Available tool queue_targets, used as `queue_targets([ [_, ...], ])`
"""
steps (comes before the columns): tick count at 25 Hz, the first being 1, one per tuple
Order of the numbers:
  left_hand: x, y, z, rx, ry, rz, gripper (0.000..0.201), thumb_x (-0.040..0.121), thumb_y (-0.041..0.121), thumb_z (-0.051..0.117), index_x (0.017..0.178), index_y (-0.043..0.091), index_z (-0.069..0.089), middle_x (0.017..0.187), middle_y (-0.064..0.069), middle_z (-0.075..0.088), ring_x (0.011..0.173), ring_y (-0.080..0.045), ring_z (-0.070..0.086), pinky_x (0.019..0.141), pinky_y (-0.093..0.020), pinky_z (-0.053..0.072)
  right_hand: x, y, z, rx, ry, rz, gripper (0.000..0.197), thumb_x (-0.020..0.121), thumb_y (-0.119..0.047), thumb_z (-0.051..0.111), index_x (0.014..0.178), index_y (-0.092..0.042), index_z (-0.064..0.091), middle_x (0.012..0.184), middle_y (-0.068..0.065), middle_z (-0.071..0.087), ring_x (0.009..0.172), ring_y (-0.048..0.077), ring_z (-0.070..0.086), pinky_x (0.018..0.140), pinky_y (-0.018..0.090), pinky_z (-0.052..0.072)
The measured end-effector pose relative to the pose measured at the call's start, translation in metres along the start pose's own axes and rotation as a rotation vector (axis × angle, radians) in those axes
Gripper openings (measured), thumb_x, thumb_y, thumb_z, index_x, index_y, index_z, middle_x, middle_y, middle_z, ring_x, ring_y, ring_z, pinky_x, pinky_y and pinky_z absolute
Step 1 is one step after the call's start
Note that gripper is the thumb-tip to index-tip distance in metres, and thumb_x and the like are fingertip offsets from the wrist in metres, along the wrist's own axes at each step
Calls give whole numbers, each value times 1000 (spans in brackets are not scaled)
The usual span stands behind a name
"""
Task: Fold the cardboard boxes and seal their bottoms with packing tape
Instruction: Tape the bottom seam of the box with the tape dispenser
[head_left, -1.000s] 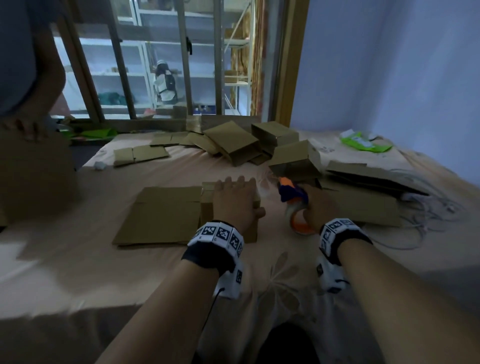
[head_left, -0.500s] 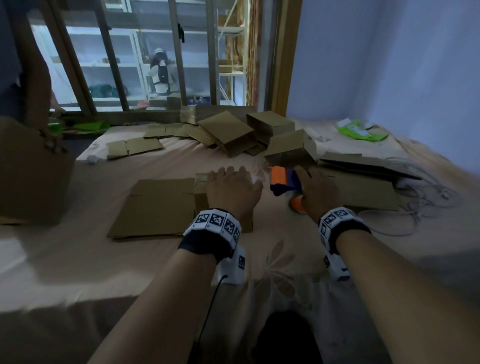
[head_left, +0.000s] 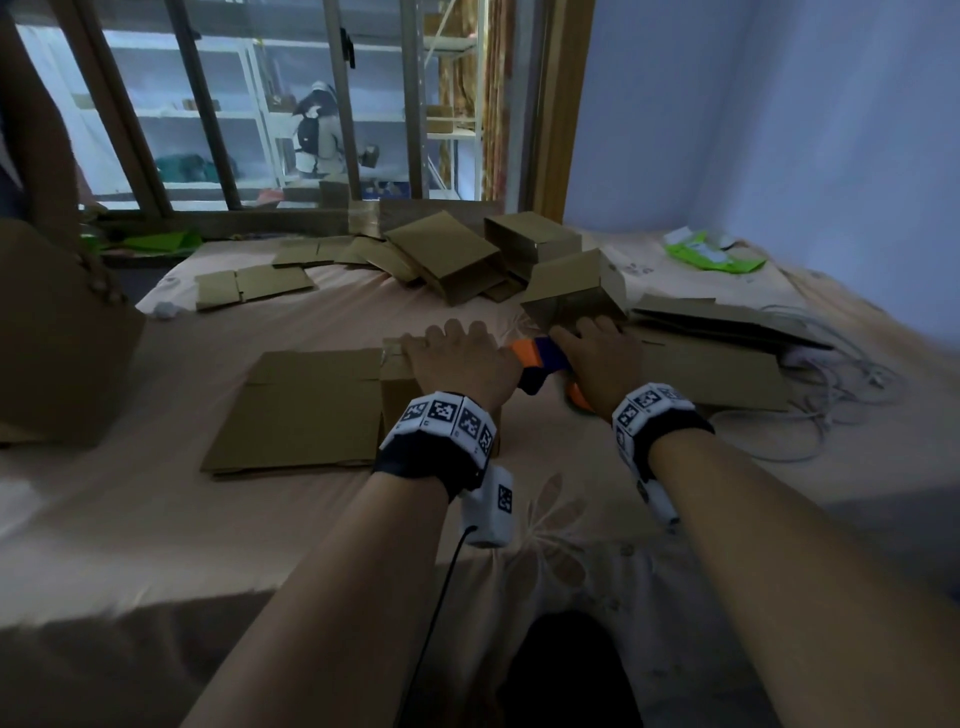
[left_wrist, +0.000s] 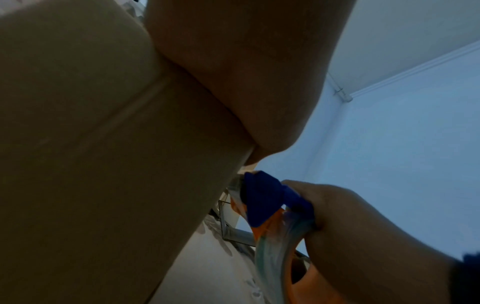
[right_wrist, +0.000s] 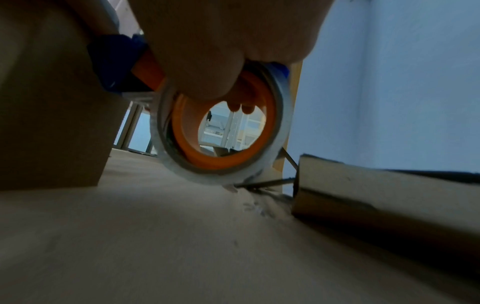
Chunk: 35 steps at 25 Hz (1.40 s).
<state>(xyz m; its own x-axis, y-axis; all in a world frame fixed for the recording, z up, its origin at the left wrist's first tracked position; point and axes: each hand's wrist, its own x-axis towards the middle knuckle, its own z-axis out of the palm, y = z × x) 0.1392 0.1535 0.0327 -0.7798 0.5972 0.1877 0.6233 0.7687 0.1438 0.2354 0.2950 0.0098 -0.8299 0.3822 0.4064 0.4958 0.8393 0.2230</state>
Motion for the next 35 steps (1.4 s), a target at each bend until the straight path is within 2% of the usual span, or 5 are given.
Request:
queue_targets([
  [6, 1, 1, 1, 29, -5, -2, 49, 93, 48, 29, 127, 21, 53, 131, -11, 52, 125, -34, 45, 110, -60, 22, 24, 1, -32, -120, -204, -108, 37, 97, -23, 51, 134, -27, 48, 117, 9, 57, 110, 31, 53, 79, 42, 47],
  [10, -1, 3, 0, 13, 17, -10, 48, 93, 46, 29, 127, 21, 53, 131, -11, 52, 125, -34, 45, 110, -61, 21, 36, 0, -40, -191, -245, -150, 24, 97, -17, 47, 116, -21, 62, 106, 7, 64, 98, 28, 61, 69, 35, 43],
  [21, 2, 5, -3, -45, -14, -61, 46, 92, 45, 33, 127, 23, 52, 132, -11, 50, 126, -34, 42, 112, -62, 15, 38, 5, -51, -60, -342, -111, 23, 92, -17, 58, 113, -14, 66, 112, 11, 66, 104, 33, 63, 82, 40, 49],
  [27, 1, 4, -3, -46, -14, -66, 50, 90, 47, 34, 130, 22, 50, 135, -11, 49, 129, -34, 41, 111, -62, 18, 39, 1, -45, -180, -325, -123, 16, 91, -8, 52, 84, -9, 67, 83, 7, 67, 66, 24, 61, 62, 32, 51],
  [35, 3, 3, -4, -61, -40, -67, 58, 85, 52, 41, 133, 21, 49, 138, -12, 47, 130, -34, 40, 112, -61, 17, 41, 8, -39, -125, -396, -84, 16, 89, -6, 52, 80, -7, 65, 81, 9, 67, 60, 22, 56, 56, 27, 44],
])
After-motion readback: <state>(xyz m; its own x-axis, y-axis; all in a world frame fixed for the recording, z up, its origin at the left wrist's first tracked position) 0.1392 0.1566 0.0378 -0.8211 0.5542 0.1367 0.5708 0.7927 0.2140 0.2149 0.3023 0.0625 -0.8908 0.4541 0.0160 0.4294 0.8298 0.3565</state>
